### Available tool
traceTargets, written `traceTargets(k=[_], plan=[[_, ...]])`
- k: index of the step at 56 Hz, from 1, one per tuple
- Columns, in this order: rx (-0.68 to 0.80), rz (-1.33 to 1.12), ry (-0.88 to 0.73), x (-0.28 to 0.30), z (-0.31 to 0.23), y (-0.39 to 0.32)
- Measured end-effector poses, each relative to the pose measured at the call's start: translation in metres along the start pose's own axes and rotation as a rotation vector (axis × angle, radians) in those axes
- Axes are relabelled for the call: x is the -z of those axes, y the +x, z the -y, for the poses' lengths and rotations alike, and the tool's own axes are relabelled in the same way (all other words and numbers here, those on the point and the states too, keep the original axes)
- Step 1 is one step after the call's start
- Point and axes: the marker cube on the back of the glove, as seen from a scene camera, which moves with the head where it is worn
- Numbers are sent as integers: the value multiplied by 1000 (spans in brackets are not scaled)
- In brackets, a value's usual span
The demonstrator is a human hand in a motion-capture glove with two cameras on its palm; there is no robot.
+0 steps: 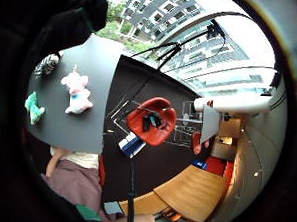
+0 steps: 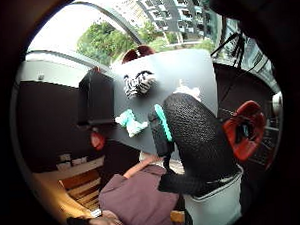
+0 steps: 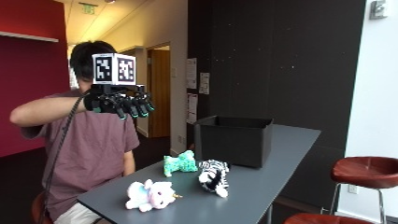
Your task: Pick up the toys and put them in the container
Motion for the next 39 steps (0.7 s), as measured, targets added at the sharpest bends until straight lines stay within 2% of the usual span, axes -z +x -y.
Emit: traceTargets(k=[26,39], plan=[[-12,14,-10,-9,24,-11],[-112,78,-81,-65,79,-13]])
